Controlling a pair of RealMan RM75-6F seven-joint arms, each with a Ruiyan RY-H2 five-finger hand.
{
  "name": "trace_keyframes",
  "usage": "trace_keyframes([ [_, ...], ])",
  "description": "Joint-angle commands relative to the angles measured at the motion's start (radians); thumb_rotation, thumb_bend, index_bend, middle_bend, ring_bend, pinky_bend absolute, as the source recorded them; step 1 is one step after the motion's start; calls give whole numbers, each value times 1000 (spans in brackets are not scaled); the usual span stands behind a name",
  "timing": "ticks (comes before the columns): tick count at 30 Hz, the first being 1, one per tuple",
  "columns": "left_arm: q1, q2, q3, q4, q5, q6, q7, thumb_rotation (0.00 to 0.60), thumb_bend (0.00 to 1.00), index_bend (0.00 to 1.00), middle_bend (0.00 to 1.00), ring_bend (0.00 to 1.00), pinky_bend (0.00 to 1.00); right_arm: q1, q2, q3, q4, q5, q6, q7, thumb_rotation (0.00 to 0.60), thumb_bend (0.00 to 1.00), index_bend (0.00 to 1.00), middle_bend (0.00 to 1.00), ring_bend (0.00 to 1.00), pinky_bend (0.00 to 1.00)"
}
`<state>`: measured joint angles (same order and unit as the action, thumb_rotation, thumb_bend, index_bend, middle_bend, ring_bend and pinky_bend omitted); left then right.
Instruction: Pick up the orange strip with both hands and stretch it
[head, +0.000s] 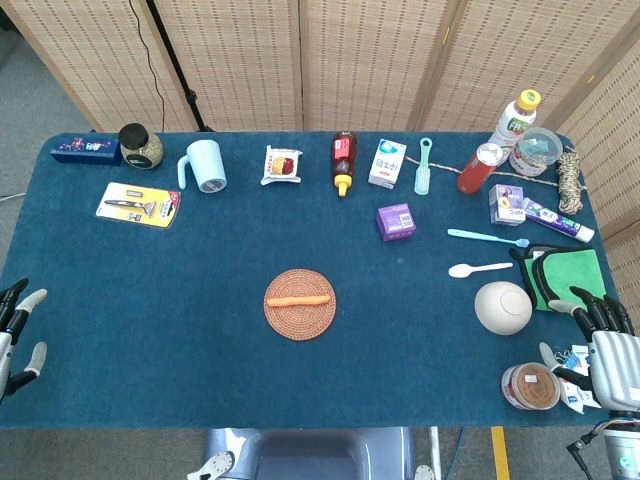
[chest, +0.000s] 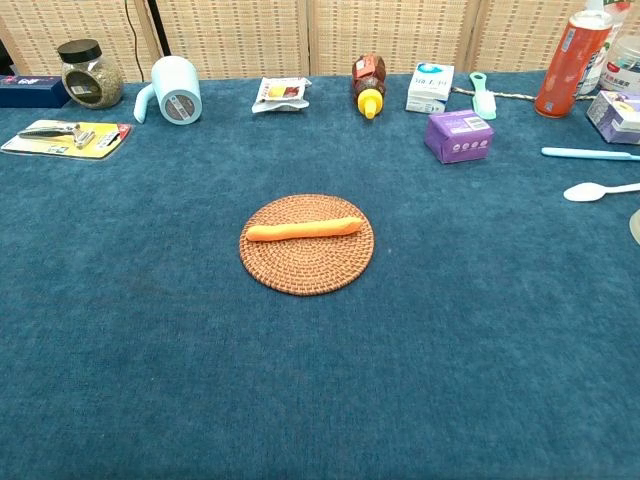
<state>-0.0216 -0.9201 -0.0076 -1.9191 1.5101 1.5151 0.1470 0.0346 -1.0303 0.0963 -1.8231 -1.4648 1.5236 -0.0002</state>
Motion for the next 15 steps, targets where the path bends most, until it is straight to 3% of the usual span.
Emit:
trace_keyframes([
  [1,-1,-1,0,0,0,-1,1,600,448,152,53,75,15,1,0,0,-1,-1,0,-1,600,349,279,156,163,78],
  [15,-5,-1,-1,-2,-2,-6,7,600,449,152,53,75,15,-2,6,-2,-6,-1,2,-3,600,348,280,156,163,79],
])
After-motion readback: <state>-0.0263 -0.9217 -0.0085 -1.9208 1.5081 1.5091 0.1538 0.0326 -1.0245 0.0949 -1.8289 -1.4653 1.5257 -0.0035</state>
